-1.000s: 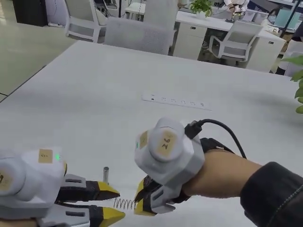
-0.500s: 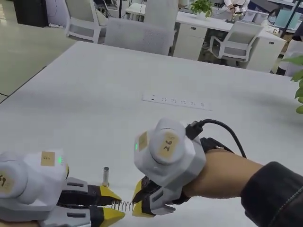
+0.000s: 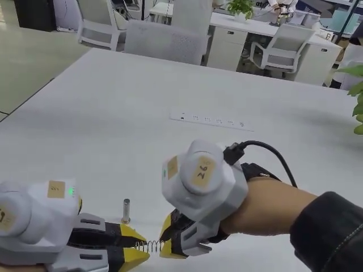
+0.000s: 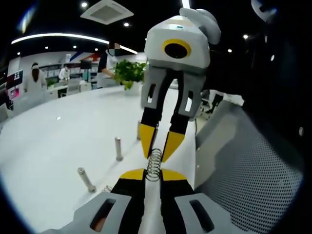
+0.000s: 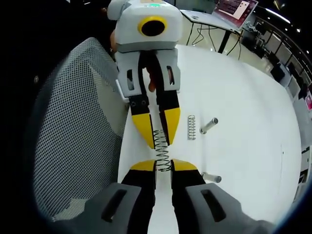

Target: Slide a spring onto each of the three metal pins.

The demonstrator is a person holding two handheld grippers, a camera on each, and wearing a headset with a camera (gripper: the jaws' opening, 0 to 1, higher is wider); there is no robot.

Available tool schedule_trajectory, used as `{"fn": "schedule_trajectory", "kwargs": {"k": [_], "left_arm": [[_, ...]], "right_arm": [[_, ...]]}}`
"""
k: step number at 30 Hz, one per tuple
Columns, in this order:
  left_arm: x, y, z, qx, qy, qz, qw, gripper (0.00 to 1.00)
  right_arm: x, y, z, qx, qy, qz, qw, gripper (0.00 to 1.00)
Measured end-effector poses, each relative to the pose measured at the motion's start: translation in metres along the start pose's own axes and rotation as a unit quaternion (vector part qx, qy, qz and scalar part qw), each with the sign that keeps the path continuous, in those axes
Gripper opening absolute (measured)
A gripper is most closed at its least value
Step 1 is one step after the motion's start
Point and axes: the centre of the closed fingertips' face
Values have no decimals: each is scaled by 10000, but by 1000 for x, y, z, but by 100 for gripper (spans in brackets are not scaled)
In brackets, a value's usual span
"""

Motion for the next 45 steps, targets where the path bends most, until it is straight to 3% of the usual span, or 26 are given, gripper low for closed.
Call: {"fn": "schedule_trajectory", "kwargs": {"k": [11, 25, 34, 45], "left_arm": [[1, 3, -3, 58, -80, -70, 9999, 3], [5, 20, -10, 143, -152, -356, 9991, 3], [4, 17, -8, 133, -112, -304, 9994, 3], [2, 12, -8, 146, -112, -220, 9996, 3]], "right_arm": [[-3, -3, -1, -101, 43, 9, 9999, 10], [-5, -9, 1, -195, 83, 69, 9998, 10], [-2, -6, 0, -129, 14, 40, 9999, 9], [10, 7, 1, -95, -40, -248, 9996, 9]]}}
Point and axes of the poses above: the centre of the closed fingertips' face, and the gripper's own axes: x roughly backward along the fingers, z roughly to its left, y roughly out of its top, and after that the axes turned 9 degrees about y, right-handed
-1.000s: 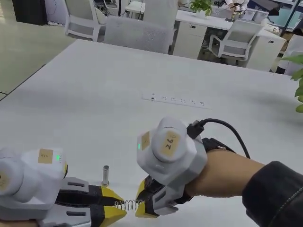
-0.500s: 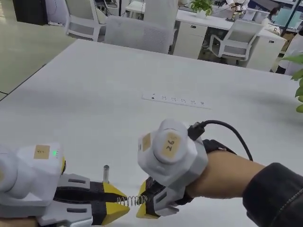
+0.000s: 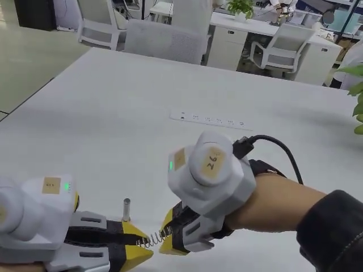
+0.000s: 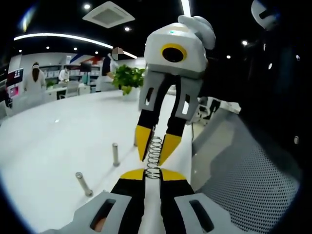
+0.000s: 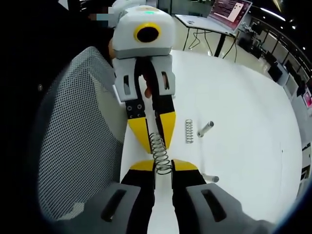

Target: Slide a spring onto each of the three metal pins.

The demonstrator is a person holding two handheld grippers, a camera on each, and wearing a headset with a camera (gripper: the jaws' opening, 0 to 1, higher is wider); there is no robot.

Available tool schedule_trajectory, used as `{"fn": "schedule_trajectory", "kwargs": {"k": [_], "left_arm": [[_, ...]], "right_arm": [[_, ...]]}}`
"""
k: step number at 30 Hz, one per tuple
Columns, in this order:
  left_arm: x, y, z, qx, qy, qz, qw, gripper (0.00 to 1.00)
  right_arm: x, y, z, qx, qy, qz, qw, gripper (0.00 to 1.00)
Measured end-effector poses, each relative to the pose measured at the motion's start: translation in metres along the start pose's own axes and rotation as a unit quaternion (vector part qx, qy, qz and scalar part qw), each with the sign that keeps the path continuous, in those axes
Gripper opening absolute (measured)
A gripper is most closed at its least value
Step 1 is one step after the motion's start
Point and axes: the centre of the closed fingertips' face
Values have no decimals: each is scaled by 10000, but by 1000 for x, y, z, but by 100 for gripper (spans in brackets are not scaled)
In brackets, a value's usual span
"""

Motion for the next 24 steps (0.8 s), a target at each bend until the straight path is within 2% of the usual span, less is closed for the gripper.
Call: {"fn": "schedule_trajectory", "kwargs": {"k": [10, 24], "left_arm": [[-1, -5, -2, -24, -46, 107, 9999, 3], [-2, -9, -3, -40, -77, 158, 9998, 3]], "right_arm": [[2, 14, 8, 90, 80, -138, 9998, 9], [-1, 27, 15, 339, 131, -53, 9993, 8]]}}
Point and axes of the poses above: the centre of the closed fingertips' face, and the gripper's own axes: x roughly backward along the fingers, z roughly to its left, y roughly out of its top, and after that the axes turned 9 degrees about y, right-handed
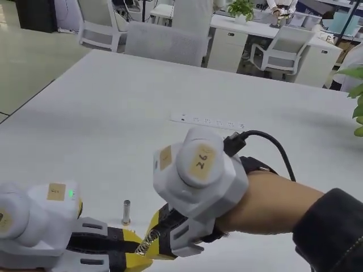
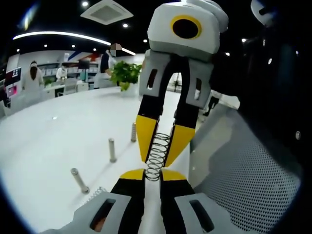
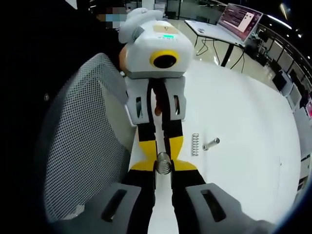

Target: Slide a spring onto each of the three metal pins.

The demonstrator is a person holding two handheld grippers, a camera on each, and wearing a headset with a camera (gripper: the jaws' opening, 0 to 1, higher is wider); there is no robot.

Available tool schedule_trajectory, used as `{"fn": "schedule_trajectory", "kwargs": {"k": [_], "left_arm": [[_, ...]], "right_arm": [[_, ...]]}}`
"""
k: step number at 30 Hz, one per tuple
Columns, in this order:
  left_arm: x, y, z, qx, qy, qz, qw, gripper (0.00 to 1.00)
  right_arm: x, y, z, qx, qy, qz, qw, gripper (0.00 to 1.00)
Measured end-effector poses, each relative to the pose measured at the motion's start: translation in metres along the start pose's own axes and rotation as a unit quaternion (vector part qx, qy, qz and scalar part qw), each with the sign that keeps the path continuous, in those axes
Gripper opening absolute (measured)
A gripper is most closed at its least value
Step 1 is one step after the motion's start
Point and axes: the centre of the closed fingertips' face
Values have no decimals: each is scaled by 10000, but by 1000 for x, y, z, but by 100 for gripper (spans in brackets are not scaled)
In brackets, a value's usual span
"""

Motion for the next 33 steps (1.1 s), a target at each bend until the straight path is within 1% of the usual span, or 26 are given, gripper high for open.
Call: {"fn": "schedule_trajectory", "kwargs": {"k": [6, 13, 16, 23, 26, 33], "left_arm": [[-1, -2, -1, 8, -27, 27, 10000, 3], [-2, -2, 0, 52, -9, 29, 10000, 3], [-2, -3, 1, 71, 14, 59, 10000, 7], [0, -2, 2, 168, 37, 18, 9999, 11], [0, -3, 2, 194, 51, 12, 9998, 13], [4, -4, 5, 285, 151, -23, 9995, 18]], "right_arm": [[-2, 2, 1, 58, 24, 40, 10000, 8], [-2, 1, -1, 62, 18, 72, 10000, 8], [-1, 0, -3, 49, -13, 83, 10000, 8], [1, -3, -6, 2, -62, 121, 9999, 8], [2, -8, -8, -15, -96, 191, 9998, 8], [6, -12, -11, -83, -159, 205, 9996, 8]]}}
Point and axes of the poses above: the centre of the closed fingertips' face, and the gripper's own axes: x roughly backward along the fingers, z roughly to its left, y roughly out of its top, and after that the axes turned 9 degrees about y, right-handed
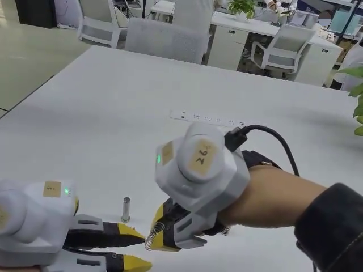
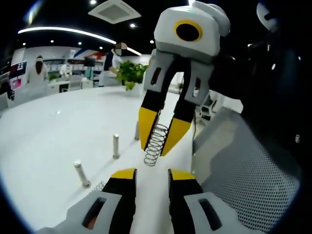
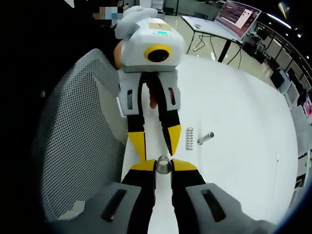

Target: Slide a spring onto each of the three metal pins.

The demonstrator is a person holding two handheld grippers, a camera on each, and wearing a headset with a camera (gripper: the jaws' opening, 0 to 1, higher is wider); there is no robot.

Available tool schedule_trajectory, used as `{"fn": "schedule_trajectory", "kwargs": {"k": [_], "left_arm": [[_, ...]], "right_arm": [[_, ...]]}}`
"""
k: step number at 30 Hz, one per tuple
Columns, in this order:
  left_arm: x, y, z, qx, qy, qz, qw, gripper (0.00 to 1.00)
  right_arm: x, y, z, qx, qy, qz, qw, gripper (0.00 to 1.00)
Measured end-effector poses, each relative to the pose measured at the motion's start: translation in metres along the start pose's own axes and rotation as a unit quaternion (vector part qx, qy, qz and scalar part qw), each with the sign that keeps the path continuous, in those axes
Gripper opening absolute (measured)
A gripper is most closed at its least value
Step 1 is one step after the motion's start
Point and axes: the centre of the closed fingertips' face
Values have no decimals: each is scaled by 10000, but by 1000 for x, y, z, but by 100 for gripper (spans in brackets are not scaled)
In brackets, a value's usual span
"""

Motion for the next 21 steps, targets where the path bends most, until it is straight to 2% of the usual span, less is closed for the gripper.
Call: {"fn": "schedule_trajectory", "kwargs": {"k": [21], "left_arm": [[24, -5, 21, 300, 540, -150, 9980, 30]], "right_arm": [[11, -15, -9, -190, -175, 83, 9996, 8]]}}
Point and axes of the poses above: the centre of the closed fingertips' face, and the gripper's own axes: x roughly backward along the fingers, z roughly to its left, y roughly out of its top, and after that the axes turned 9 degrees about y, right-handed
